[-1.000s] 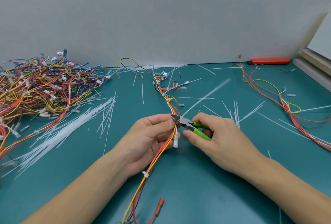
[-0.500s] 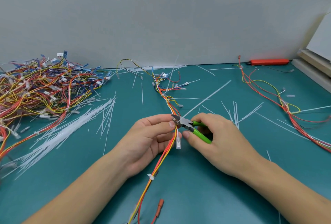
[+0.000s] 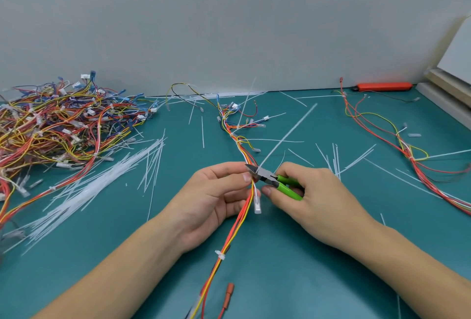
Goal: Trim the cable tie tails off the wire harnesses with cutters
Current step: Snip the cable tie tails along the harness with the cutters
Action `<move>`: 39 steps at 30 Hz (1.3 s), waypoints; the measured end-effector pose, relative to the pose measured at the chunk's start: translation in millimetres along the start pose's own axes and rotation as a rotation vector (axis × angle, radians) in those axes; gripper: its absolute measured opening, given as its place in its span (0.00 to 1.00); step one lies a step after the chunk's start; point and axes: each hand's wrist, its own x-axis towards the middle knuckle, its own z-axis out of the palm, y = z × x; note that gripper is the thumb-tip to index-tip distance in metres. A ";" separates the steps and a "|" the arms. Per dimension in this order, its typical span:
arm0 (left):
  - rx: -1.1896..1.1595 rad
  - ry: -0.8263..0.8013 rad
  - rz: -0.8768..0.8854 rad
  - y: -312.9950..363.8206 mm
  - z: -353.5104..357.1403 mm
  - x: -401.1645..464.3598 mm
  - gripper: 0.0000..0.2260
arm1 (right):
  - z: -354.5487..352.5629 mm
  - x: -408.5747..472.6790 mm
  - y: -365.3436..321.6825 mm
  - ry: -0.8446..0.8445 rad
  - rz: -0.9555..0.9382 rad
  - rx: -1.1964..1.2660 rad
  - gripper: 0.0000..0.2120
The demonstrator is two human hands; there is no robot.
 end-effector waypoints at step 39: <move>0.010 -0.002 -0.015 -1.1 -1.2 0.9 0.23 | -1.8 -0.9 -0.3 0.010 -0.007 0.047 0.17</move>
